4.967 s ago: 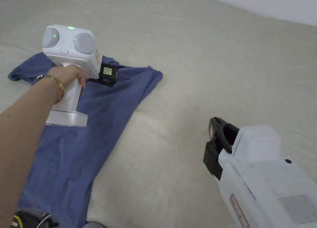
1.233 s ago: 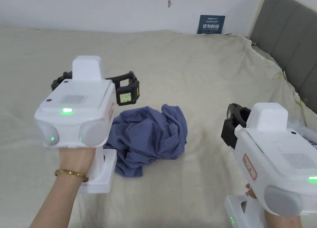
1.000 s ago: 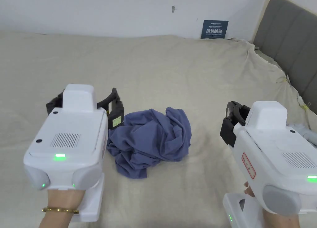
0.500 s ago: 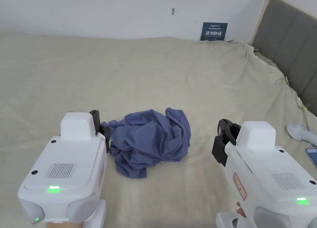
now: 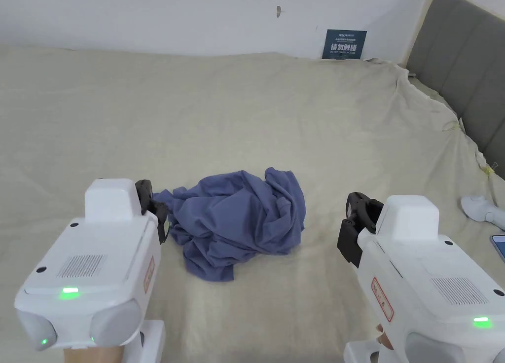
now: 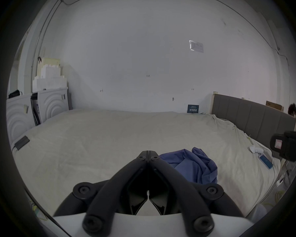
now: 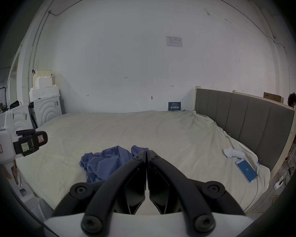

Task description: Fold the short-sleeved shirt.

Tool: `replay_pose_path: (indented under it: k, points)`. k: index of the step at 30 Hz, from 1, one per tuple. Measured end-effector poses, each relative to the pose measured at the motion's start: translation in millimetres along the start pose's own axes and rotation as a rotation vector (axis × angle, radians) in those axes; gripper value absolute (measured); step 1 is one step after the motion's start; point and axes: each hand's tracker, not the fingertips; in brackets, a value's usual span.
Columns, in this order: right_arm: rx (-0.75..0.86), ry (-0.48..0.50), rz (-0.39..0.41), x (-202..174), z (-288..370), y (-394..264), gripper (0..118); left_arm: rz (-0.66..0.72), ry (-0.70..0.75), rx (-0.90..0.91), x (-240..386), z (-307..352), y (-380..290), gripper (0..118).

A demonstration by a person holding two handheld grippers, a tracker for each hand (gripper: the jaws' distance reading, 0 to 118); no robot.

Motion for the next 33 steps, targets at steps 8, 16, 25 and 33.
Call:
replay_pose_path:
  k: [8, 16, 25, 33]
  points:
    - [0.005, 0.012, 0.015, -5, -1, 8, 0, 0.091, -0.101, -0.325, -20, -78, 38, 88]
    - [-0.007, 0.019, 0.022, 0, -15, 11, 0, 0.118, -0.043, -0.608, -39, -185, 53, 115]
    - [-0.091, 0.01, 0.009, 8, -57, 1, 0, 0.065, 0.081, -0.872, -47, -279, -5, 93]
    - [-0.134, -0.005, -0.016, 15, -78, -5, 0, 0.108, 0.073, -0.882, -53, -293, -33, 1]
